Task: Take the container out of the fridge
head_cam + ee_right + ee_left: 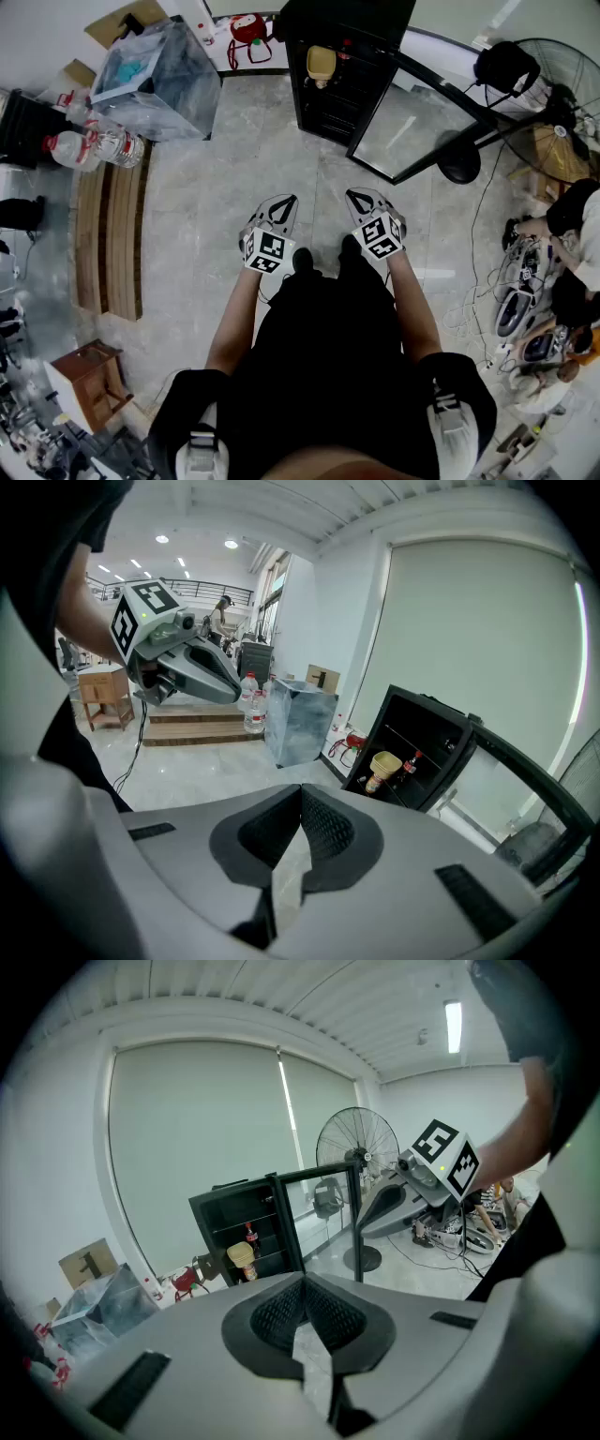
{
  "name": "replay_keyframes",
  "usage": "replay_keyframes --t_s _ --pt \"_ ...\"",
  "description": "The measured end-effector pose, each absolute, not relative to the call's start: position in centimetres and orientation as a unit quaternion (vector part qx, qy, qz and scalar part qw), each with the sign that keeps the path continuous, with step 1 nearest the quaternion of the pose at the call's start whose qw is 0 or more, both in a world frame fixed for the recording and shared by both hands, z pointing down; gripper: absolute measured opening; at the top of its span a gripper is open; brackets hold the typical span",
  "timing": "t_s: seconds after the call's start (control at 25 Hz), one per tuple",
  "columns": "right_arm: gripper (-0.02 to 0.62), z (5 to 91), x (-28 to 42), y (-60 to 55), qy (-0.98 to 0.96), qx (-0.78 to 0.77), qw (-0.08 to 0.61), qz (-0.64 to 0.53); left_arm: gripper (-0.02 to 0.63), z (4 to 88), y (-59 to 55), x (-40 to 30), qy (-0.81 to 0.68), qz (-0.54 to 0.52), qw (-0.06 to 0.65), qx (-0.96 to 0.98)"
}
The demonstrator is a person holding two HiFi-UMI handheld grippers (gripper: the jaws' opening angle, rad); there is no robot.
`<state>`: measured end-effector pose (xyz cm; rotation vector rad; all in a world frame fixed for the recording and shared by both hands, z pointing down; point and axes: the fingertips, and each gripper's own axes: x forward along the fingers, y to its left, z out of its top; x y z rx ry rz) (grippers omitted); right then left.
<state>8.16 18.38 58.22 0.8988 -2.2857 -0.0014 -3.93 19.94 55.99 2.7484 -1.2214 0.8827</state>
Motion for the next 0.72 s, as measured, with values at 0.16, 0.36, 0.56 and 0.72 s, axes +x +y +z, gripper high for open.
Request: replay_keyframes --t_s 0.16,0.36,0.56,0.72 --pt "-0.002 56.9 9.1 21.1 -0.886 0.330 0.326 -0.020 0.021 54.4 22.5 -1.4 -0.398 0.279 -0.015 0.874" --pt "-0.002 54.8 10.9 23.5 -0.903 0.320 0.288 -0.005 0.021 52.3 24.6 1.7 -0.418 0.274 -0.021 0.866" --pt "-0.002 54.6 15.7 26.1 -0.912 0.309 0.271 -0.001 0.021 51.5 27.1 6.5 -0.437 0.270 -0.026 0.858" --pt "-0.002 55.5 19.3 28.2 -0.914 0.300 0.272 0.000 0.021 52.0 30.1 9.5 -0.443 0.280 -0.028 0.851"
